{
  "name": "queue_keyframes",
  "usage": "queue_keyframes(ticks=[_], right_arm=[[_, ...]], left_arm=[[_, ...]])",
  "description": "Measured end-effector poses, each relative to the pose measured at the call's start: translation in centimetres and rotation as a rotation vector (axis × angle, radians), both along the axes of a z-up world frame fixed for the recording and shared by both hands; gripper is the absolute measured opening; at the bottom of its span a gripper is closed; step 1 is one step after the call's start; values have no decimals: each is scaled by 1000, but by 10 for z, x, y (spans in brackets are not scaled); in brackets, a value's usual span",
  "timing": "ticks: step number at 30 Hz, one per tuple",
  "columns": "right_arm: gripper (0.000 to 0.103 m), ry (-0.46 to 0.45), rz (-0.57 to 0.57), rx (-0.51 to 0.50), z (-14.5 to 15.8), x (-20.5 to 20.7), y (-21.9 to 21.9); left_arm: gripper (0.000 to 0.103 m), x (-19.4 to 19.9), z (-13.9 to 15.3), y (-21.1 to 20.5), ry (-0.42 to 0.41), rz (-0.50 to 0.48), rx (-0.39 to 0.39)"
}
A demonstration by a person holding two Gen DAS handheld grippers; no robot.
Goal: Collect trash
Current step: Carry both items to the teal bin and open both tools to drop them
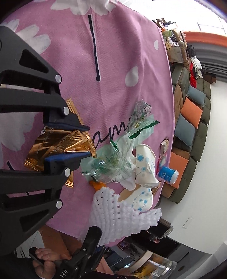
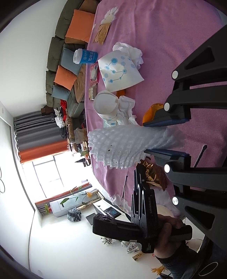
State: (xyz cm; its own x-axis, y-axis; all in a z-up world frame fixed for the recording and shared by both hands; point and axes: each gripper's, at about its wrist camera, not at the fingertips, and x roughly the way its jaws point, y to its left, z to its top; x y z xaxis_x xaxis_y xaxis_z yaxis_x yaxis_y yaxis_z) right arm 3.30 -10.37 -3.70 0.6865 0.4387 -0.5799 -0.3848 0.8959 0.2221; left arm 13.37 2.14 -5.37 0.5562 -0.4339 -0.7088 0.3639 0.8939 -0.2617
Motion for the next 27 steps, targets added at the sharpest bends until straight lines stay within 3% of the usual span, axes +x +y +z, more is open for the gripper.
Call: queue_keyframes(ticks=[2,4,14,27], right_arm=[[22,-8,0,-2,2,-1,1],[22,-17,-3,-4,4,1,0],[22,-90,21,8,27,6,15],[22,-167,154,27,57,27,76]], left_arm=[[15,-2,2,4,-13,4,-10],[14,-4,7,8,-32,22,-14],[13,-35,58,49,-164,94,-56],[13,-71,102,126,-281,241,-46]])
